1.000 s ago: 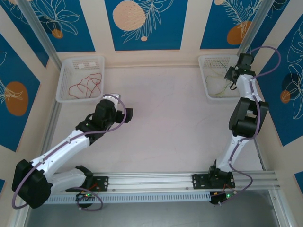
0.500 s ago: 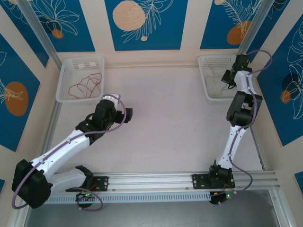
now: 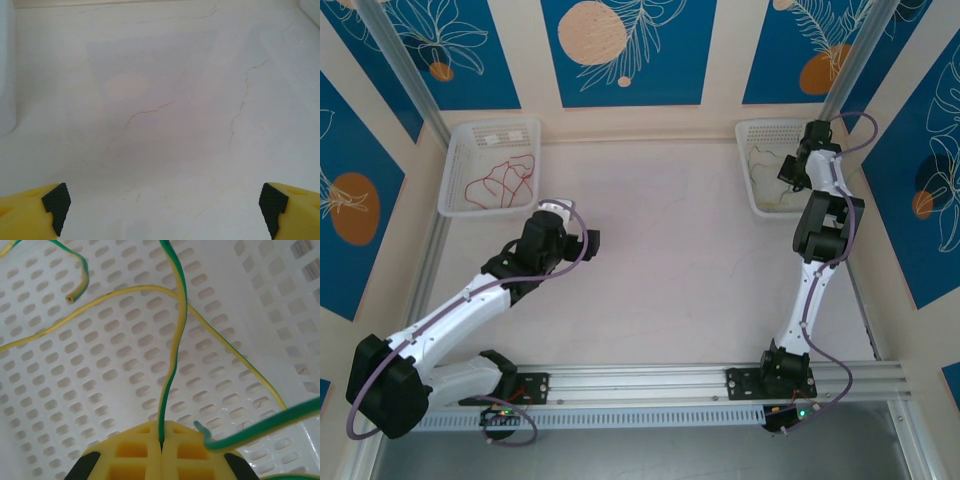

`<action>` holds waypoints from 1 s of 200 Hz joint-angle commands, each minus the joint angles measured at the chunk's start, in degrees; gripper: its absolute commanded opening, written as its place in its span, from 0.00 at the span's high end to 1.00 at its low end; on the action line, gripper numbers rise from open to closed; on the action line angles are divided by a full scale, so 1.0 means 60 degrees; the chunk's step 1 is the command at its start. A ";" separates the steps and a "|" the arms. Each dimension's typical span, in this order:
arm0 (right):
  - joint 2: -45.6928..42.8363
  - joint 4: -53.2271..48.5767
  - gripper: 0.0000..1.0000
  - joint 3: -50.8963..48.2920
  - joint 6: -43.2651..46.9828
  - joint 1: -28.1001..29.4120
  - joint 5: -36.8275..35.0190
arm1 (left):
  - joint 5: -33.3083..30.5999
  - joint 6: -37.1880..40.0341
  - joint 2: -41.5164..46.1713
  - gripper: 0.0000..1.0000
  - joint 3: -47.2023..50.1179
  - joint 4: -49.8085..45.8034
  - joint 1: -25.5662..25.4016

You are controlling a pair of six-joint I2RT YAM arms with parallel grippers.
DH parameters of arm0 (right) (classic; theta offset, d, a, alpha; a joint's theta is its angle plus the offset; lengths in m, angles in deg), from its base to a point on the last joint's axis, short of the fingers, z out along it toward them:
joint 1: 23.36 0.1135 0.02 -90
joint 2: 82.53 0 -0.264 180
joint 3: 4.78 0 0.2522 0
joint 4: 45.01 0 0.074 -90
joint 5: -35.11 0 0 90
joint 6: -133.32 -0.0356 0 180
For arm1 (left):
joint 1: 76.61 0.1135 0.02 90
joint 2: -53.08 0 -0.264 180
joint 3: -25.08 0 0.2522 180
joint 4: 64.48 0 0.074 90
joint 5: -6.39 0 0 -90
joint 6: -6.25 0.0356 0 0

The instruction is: Untangle the cables

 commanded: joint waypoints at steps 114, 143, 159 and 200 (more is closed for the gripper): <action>-0.2695 -0.2268 0.37 0.1965 0.1008 0.1459 -0.2508 | -0.0314 0.0257 -0.0061 0.02 -0.0425 -0.0166 -0.0049; -0.3716 -0.2542 0.36 0.1543 0.0624 0.1552 -0.2276 | -0.0577 0.0523 0.0138 0.01 -0.0468 0.0063 -0.0049; -0.5311 -0.1357 0.35 -0.0424 0.0554 0.1745 -0.1674 | -0.0875 0.0894 0.0349 0.00 -0.0295 0.0557 -0.0001; -1.0141 0.3370 0.31 -0.7192 0.0919 0.2942 -0.1161 | -0.2051 0.2117 0.0938 0.00 0.0914 0.2919 0.0284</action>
